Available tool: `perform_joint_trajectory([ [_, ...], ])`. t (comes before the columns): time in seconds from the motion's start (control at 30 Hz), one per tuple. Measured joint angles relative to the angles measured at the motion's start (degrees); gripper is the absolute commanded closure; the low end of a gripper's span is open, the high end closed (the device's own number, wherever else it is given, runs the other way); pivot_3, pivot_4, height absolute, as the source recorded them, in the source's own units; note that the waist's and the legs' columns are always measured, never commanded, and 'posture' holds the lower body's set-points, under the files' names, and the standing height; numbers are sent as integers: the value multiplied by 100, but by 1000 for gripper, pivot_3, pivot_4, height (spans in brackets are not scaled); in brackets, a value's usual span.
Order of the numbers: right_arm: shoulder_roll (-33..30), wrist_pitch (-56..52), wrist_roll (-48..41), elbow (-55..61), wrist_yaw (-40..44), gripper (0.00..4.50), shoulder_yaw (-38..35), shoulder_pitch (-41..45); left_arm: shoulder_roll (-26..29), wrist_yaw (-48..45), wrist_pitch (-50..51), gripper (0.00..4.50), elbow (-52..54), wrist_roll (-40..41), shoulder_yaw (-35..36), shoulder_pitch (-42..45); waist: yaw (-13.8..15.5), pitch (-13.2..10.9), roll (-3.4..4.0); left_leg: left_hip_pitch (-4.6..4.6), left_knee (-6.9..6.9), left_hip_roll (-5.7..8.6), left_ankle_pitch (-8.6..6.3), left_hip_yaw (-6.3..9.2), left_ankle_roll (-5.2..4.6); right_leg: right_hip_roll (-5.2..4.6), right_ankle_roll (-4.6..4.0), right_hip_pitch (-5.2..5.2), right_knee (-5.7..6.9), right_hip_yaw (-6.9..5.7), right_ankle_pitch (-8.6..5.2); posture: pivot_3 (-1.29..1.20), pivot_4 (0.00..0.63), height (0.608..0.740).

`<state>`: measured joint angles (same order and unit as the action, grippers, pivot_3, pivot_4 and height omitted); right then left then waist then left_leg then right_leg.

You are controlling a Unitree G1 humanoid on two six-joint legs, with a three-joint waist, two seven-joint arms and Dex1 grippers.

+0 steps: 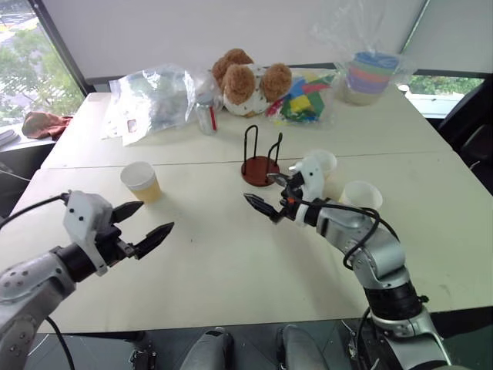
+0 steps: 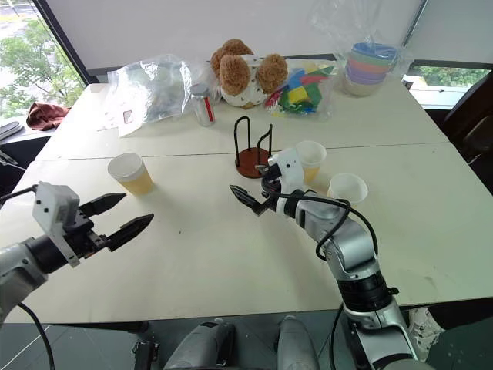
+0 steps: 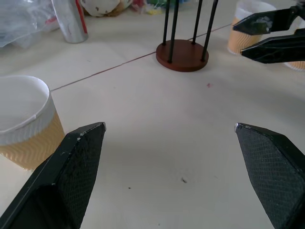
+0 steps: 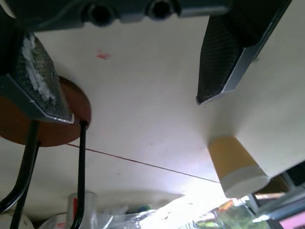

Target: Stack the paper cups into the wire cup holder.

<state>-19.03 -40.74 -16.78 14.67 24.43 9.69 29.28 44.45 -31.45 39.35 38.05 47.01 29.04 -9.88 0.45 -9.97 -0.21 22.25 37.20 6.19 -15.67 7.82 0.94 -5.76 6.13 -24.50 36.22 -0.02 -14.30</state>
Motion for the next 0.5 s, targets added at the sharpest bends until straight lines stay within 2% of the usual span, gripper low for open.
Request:
perform_joint_trajectory([
  [0.17, 154, -96, 272, -310, -277, 0, 19, 488, 21, 75, 28, 10, -26, -10, 16, 197, -18, 0, 0, 0, -1, -2, 1, 0, 2, 2, -1, 0, 0, 4, 1, 0, 150, 740],
  [0.4, 772, 122, 553, -1618, -679, 0, -77, 1065, -176, 318, 21, 10, -22, -115, -208, 348, -118, 1, 0, 0, -5, -5, 6, 0, 9, 9, -5, -4, 2, 8, 4, 0, 150, 740],
  [0.5, 883, 361, 669, -2179, -709, 886, -94, 1230, -226, 364, 7, 0, -9, -258, -346, 334, -132, 0, 0, 0, -5, -5, 7, -1, 11, 11, -5, -7, 5, 10, 4, 0, 150, 740],
])
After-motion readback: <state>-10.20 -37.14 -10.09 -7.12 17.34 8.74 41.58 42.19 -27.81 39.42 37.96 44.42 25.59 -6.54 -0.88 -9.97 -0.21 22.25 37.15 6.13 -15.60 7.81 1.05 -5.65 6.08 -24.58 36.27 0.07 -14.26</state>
